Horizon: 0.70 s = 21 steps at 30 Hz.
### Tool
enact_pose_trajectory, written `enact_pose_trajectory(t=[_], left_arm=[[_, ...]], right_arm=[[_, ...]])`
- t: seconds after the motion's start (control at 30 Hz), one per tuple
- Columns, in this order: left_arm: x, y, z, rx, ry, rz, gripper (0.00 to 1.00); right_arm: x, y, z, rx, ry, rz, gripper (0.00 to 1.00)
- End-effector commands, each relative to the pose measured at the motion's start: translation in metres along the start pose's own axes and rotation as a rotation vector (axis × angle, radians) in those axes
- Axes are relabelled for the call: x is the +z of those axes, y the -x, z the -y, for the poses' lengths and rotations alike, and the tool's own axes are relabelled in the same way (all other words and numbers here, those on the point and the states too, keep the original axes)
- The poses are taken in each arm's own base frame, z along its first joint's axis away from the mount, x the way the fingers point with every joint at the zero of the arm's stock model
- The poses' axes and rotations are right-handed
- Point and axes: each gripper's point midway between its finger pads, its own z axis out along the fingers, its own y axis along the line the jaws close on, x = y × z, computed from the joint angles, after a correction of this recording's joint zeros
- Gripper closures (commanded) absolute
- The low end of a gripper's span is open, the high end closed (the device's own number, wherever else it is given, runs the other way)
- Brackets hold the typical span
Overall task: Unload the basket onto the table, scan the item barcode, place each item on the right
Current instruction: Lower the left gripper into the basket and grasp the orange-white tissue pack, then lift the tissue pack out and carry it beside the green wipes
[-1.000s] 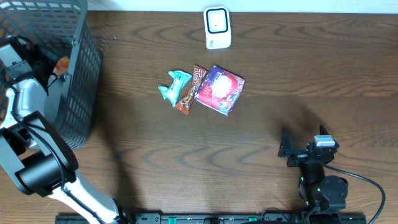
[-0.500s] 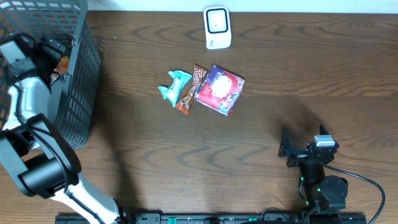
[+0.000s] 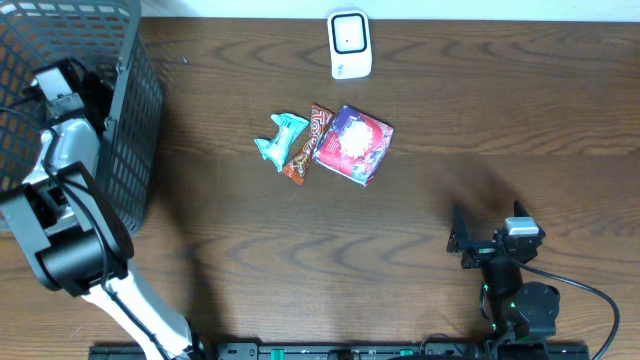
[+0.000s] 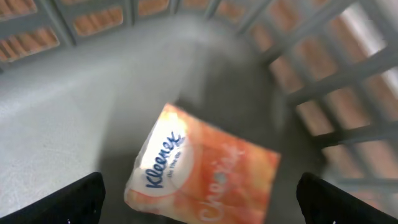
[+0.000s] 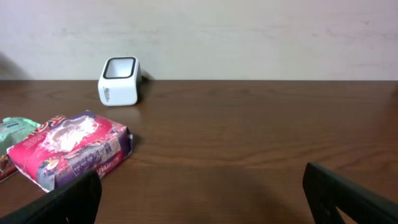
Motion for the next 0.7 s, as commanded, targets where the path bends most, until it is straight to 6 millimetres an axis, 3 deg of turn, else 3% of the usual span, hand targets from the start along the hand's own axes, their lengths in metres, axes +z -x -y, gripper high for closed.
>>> enact_pose_trajectory(t=[0.0, 0.2, 0.23, 0.27, 0.47, 0.57, 0.67], left_arm=[[0.016, -0.013, -0.016, 0.107, 0.058, -0.021, 0.02], [0.026, -0.02, -0.019, 0.132, 0.061, -0.029, 0.01], [0.027, -0.02, -0.02, 0.132, 0.061, -0.03, 0.04], [0.027, -0.021, -0.02, 0.132, 0.062, -0.03, 0.09], [0.028, -0.019, -0.019, 0.131, 0.058, -0.024, 0.6], [0.028, -0.019, -0.02, 0.144, 0.058, -0.023, 0.92], [0.024, -0.011, -0.019, 0.146, 0.053, -0.005, 0.92]], right_arm=[[0.0, -0.001, 0.002, 0.015, -0.009, 0.001, 0.01], [0.0, -0.001, 0.002, 0.015, -0.009, 0.001, 0.01], [0.0, -0.001, 0.002, 0.015, -0.009, 0.001, 0.01], [0.0, 0.0, 0.001, 0.014, -0.008, 0.002, 0.01], [0.0, -0.001, 0.002, 0.015, -0.009, 0.001, 0.01], [0.0, -0.001, 0.002, 0.015, -0.009, 0.001, 0.01], [0.0, -0.001, 0.002, 0.015, -0.009, 0.001, 0.01]])
